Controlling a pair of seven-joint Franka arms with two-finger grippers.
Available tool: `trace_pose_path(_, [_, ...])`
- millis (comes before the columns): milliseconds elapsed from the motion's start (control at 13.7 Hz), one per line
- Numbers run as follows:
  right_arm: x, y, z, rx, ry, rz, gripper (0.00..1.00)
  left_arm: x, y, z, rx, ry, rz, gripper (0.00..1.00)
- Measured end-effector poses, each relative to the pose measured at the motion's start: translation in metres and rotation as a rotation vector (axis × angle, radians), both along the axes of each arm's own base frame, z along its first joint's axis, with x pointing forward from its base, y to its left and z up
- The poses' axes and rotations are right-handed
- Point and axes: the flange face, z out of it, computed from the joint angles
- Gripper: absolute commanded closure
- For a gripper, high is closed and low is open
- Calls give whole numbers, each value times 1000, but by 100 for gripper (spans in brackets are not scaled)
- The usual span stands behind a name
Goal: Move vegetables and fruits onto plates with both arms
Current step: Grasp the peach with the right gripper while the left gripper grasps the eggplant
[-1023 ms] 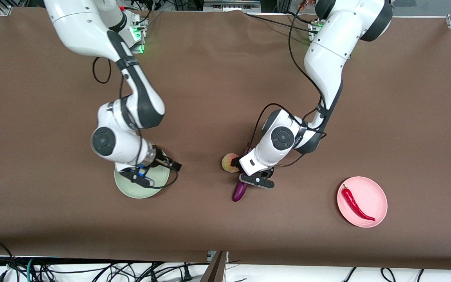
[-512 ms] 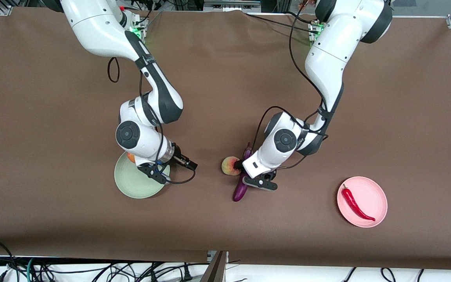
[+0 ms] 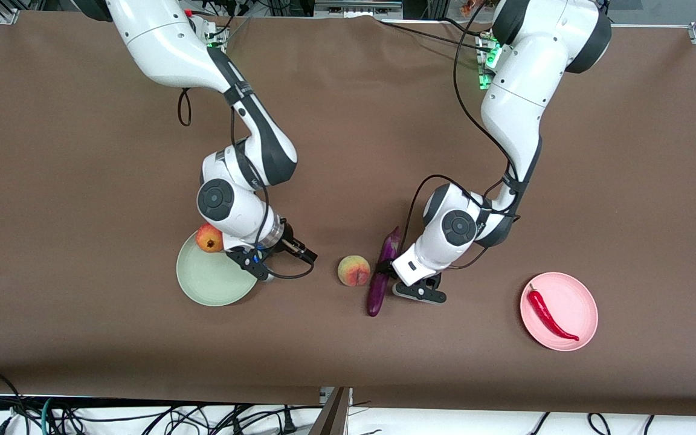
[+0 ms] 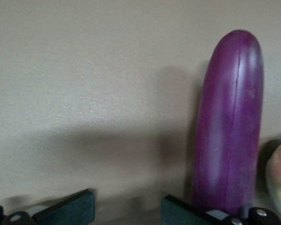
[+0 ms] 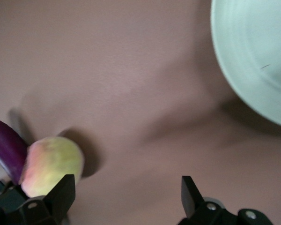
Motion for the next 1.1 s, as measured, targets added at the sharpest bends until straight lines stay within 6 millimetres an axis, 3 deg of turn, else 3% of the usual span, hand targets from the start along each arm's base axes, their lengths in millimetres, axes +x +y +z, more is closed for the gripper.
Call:
trace_pose_path(292, [-7, 40, -3, 60, -67, -127, 0, 5, -1, 9, -18, -15, 13, 0])
trace_pose_path(438, [-9, 64, -3, 115, -124, -197, 0, 17, 8, 23, -24, -20, 27, 0])
trace_pose_path(658, [-4, 81, -7, 182, -186, -274, 0, 36, 30, 52, -18, 12, 39, 0])
trace_pose_path(731, [-2, 88, -10, 197, -190, -291, 0, 37, 29, 57, -24, 20, 34, 0])
trace_pose_path(1096, [5, 103, -28, 225, -192, -323, 0, 5, -20, 47, -62, 121, -40, 0])
